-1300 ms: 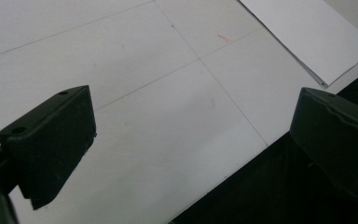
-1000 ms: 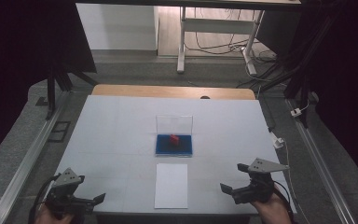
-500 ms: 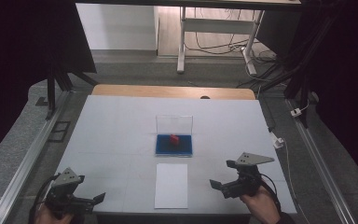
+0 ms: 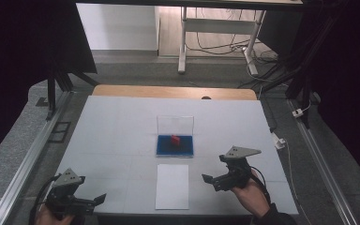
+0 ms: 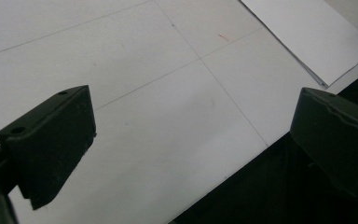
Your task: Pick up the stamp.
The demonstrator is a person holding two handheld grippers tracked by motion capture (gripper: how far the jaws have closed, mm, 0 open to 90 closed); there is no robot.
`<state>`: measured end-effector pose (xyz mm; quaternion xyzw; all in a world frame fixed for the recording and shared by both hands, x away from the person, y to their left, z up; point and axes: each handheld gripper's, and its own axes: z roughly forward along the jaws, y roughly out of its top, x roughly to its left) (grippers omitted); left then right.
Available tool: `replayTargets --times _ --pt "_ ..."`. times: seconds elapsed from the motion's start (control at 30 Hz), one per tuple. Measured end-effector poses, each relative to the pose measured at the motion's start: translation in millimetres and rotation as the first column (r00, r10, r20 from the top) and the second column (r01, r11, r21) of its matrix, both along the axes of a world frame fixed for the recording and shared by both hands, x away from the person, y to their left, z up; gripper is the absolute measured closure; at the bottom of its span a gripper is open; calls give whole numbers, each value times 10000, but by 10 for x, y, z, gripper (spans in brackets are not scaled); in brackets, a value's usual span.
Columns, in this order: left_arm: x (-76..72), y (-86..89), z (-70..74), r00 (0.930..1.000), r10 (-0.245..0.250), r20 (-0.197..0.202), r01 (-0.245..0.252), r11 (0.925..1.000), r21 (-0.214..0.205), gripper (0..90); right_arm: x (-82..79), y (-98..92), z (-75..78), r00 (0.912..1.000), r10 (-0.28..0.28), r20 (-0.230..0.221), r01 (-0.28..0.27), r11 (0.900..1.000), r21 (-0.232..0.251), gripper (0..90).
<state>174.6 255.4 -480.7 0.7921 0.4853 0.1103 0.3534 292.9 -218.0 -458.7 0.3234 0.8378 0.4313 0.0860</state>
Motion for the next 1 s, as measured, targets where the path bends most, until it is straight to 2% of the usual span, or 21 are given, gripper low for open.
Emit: replayTargets --times 0.13,0.53,0.7,0.83,1.0 --pt "1 0 0 10000 -8 -14 8 10000 2 5 45 50 2 10000 -2 -82 3 9999 105 0" --pt "6 1 -2 10000 2 -60 -3 10000 -12 3 279 295 -50 9994 319 -136 -323 9991 -280 0" --pt "9 5 -3 10000 -2 -60 2 10000 7 3 371 384 -56 9987 435 -248 -443 9986 -286 0" --pt "8 3 -3 10000 18 -75 -18 10000 -7 3 429 455 -74 9989 428 -196 -436 9982 -411 0" --pt "11 6 -4 10000 -9 -80 9 10000 1 3 510 547 -99 9988 396 -303 -420 9955 -848 0"
